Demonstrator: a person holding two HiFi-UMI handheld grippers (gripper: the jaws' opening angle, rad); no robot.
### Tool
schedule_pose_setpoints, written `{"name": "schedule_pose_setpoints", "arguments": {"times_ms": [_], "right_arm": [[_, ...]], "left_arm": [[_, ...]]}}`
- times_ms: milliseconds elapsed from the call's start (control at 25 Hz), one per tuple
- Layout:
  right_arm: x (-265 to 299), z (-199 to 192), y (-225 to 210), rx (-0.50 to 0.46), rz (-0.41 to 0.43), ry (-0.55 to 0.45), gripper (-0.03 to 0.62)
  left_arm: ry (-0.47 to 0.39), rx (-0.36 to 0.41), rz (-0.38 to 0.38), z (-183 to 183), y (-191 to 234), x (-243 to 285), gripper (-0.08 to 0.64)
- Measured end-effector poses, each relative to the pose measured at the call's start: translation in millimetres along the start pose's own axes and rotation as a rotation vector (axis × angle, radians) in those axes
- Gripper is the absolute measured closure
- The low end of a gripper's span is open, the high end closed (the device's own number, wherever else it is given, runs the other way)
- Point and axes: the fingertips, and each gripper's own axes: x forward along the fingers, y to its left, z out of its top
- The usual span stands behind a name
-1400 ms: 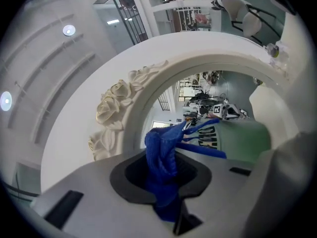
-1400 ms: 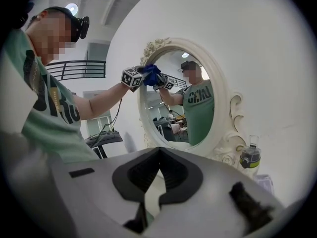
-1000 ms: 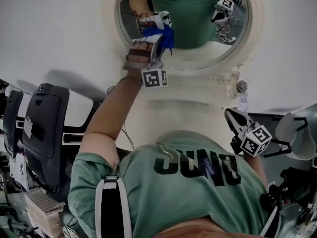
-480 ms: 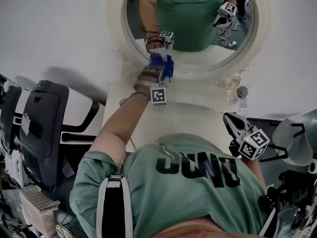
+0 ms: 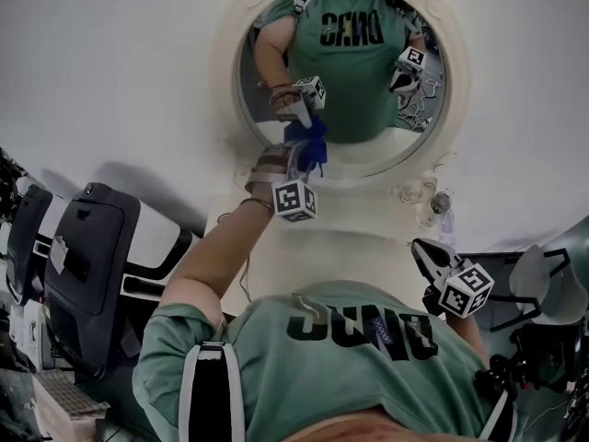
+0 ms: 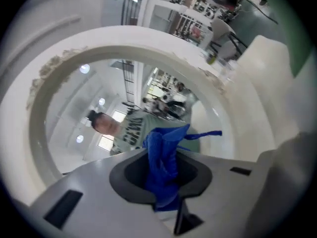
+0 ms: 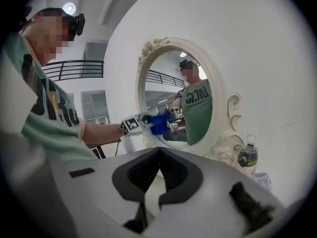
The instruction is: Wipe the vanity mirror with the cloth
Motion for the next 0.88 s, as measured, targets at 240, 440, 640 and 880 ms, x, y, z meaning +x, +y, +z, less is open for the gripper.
{"name": "schedule_pose_setpoints", "arguments": {"times_ms": [240,440,640,880], "right_arm": [[6.6,5.4,1.6,0.001,0.024,-0.032,0.584],[9.7,4.2,4.1,0.009,0.037,-0.044,0.584],[7.8,-2.0,2.2,0.023,0.036,-0.042,0.584],[8.3,-0.2,4.1,0.018,0.039,-0.036,0.584]], "left_arm": [[-0.227,-0.069,0.380,118.9,239.1,-71.4,0.471],[-0.168,-0.008,0.487,139.7,329.0,-78.6,0.471],[-0.092,0.048,0.499,129.3,340.8,-64.0,0.471],[-0.084,0.134,0.572,129.8,338.5,-61.3,0.471]]}}
